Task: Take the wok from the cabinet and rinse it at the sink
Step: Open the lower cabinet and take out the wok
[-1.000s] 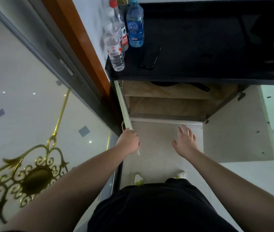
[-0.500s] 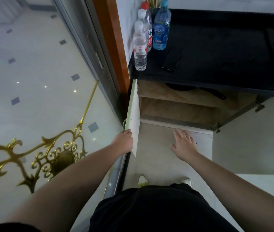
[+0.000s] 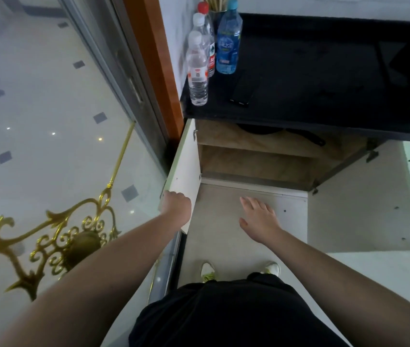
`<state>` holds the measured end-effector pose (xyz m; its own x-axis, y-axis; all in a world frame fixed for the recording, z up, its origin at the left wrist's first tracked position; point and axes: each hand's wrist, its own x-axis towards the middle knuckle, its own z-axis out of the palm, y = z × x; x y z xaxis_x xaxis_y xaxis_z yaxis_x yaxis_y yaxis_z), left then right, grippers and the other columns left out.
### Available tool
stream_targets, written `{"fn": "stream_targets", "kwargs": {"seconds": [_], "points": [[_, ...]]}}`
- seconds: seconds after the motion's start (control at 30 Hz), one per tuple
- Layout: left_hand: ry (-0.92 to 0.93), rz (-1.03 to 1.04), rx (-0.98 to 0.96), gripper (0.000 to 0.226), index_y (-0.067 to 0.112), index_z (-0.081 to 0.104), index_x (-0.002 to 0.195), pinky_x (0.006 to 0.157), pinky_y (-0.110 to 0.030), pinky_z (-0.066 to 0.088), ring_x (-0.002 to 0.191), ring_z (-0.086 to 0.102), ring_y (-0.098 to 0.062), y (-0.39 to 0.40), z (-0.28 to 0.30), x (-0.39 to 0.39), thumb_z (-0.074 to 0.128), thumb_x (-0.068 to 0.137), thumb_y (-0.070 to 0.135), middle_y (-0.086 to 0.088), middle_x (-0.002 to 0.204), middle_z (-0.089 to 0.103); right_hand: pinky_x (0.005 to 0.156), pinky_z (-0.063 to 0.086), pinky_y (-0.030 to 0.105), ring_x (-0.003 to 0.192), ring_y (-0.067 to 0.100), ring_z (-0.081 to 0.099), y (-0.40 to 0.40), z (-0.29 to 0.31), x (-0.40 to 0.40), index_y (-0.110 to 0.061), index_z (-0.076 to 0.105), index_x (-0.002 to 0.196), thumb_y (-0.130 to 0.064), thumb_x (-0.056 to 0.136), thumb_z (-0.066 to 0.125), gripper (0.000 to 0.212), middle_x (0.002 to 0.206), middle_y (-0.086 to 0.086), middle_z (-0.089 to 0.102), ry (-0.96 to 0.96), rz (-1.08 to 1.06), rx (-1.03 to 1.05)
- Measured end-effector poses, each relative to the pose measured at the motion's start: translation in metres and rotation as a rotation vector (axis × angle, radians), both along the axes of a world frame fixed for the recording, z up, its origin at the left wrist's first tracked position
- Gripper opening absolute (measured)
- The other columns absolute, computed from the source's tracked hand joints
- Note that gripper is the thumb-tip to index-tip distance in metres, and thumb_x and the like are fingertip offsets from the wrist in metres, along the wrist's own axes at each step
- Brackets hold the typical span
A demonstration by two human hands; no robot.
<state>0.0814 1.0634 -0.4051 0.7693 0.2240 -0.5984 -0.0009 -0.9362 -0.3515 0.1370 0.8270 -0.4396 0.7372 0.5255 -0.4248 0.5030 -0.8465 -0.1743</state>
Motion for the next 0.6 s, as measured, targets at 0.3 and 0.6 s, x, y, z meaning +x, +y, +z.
{"fn": "stream_targets", "kwargs": {"seconds": [0.3,0.6], "points": [[-0.238,-0.264,-0.164,0.036,0.015,0.062,0.118,0.090,-0.042,0.037,0.110,0.050,-0.028,-0.065,0.007,0.059,0.038,0.094,0.026,-0.010,0.120,0.059,0.117,0.021,0.042,0.144,0.026,0.023,-0.065,0.028,0.017,-0.015,0.018,0.152,-0.039,0.096,0.041,0.065,0.156,0.008,0.027,-0.129,-0.201,-0.031],[-0.476,-0.384,-0.375,0.050,0.017,0.041,0.141,0.107,-0.053,0.032,0.142,0.027,-0.034,-0.155,0.038,0.129,0.039,0.096,0.040,-0.014,0.151,0.035,0.118,0.017,0.041,0.146,0.025,0.019,-0.118,0.057,0.061,-0.017,0.016,0.153,-0.045,0.097,0.041,0.067,0.159,0.006,0.022,-0.264,-0.386,-0.017]]}}
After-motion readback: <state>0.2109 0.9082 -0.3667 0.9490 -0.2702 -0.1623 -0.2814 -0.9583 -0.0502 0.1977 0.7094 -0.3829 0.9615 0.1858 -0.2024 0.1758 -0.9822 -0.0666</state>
